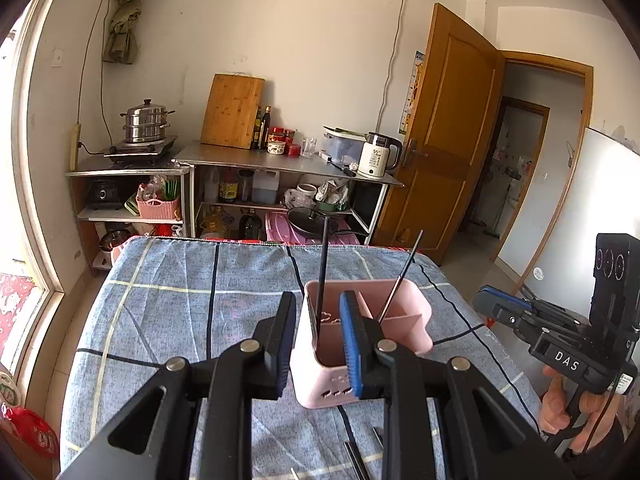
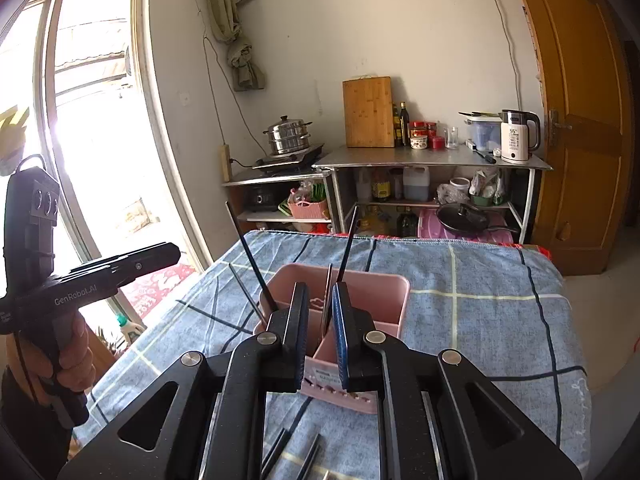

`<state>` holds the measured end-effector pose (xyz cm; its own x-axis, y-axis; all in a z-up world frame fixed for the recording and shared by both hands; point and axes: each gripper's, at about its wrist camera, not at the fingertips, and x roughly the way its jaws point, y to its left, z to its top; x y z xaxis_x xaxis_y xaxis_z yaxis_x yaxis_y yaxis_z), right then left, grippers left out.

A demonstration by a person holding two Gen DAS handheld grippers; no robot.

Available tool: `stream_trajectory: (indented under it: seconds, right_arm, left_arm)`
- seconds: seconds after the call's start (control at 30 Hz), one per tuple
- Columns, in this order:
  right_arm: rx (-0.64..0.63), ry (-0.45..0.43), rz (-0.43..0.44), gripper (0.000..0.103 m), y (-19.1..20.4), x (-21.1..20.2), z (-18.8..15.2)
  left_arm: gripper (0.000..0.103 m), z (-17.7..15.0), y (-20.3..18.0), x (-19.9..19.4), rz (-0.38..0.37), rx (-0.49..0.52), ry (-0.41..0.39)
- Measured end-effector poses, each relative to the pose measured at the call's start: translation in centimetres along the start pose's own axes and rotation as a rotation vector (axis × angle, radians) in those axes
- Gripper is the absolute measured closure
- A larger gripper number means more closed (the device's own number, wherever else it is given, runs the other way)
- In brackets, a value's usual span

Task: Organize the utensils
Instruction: 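Drop the chopsticks into the basket compartments and open both tools, then move both open tools back toward the remaining chopsticks on the cloth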

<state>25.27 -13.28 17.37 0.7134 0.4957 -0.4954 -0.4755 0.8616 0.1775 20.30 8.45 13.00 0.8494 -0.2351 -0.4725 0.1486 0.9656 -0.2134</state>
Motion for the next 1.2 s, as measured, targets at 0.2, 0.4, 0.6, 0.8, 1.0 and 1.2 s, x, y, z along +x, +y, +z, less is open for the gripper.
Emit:
stream_trajectory:
  seconds: [0.2,0.4,0.6,0.8,1.0,1.2]
  right_arm:
    - [-0.019,-0.007,0.005,0.091,0.7,-3.2,-3.6]
    - [0.009,0.016,0.003,0.091,0.5,-4.9,-7.2]
    - [0.067,0.087,0.009,0.091,-0.4,-4.9,-10.7]
    - [0.098,0.155,-0.001,0.091,-1.2,-3.5,-12.8]
    - [0.099,0.203,-0.007,0.091,-1.1,-2.1,-13.9]
    - [0.091,0.266,-0.017,0.091,-0.8,0.0,-15.0]
  left_arm:
    - [0.079,-4.1,-0.9,-2.8,0.0,0.021,0.0]
    - [0.079,-8.7,-1.7,-4.3,0.006,0.03,0.032]
    - [0.079,-12.0,-1.6,-3.7,0.013,-0.004,0.104]
    - [0.079,-14.7,-1.6,-2.1,0.035,-0.018,0.187]
    - [0.079,-15.9,-1.4,-0.5,0.043,-0.033,0.242]
    - [0.079,-16.8,-0.7,1.3,0.066,-0.044,0.294]
